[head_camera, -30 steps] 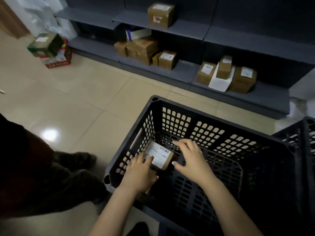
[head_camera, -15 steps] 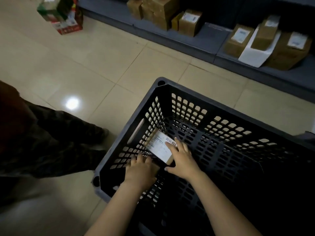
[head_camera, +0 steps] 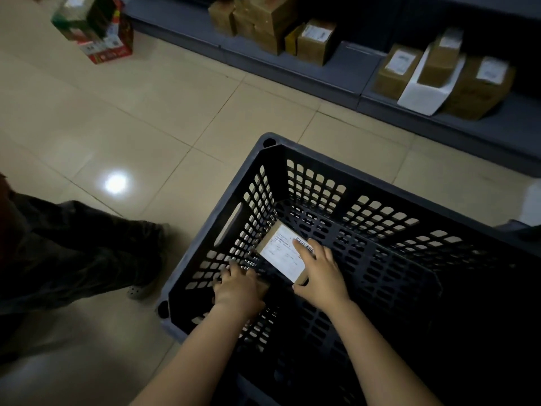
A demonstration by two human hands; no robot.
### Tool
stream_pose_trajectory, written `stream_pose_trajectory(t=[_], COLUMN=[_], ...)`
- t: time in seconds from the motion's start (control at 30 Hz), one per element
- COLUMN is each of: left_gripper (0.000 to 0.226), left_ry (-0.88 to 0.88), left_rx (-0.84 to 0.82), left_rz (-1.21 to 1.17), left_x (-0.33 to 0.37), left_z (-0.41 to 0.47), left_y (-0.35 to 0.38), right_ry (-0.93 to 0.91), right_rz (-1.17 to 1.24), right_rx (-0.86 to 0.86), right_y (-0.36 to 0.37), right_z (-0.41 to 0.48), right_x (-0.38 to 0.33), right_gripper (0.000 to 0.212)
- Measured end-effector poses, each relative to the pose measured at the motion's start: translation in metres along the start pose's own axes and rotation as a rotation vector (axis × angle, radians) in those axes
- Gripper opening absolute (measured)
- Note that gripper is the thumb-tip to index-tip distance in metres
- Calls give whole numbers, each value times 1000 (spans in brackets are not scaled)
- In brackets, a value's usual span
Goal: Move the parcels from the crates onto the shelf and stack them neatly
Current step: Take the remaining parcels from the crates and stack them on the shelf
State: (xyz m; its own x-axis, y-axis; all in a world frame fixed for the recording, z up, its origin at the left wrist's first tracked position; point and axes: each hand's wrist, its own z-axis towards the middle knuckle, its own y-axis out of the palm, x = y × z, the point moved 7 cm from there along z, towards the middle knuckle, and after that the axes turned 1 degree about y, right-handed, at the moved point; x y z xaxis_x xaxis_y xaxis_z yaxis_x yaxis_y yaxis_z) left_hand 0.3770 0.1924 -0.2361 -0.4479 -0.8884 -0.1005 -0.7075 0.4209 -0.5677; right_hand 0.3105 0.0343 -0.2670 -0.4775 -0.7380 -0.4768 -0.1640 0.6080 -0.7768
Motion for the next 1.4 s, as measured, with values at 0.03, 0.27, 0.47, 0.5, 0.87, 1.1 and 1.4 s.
stream_pose_trajectory(t=[0.03, 0.27, 0.47, 0.5, 0.87, 1.1, 1.4], left_gripper=[79, 62, 70, 72, 73, 68, 71], left_ry=[-1, 146, 352, 395, 968, 1336, 1840], left_rx=[8, 182, 462, 515, 921, 963, 740], left_rz=[-7, -77, -160, -178, -407, -550, -546], left_x=[0, 15, 25, 27, 12, 43, 111], left_z=[-1, -21, -59, -67, -176, -272, -433], left_y=[-1, -21, -47, -51, -89, -86, 15], right_ry=[8, 63, 201, 224, 444, 600, 924], right_rz=[5, 62, 93, 115, 135, 65, -22], right_rx=[14, 119, 347, 392, 993, 1390, 1768], right_y=[-4, -34, -77, -83, -135, -147, -96], right_z=[-4, -40, -98, -109, -263, -406, -620], right_x=[1, 3, 4, 4, -68, -112, -149], right_gripper=[94, 97, 100, 101, 95, 93, 91])
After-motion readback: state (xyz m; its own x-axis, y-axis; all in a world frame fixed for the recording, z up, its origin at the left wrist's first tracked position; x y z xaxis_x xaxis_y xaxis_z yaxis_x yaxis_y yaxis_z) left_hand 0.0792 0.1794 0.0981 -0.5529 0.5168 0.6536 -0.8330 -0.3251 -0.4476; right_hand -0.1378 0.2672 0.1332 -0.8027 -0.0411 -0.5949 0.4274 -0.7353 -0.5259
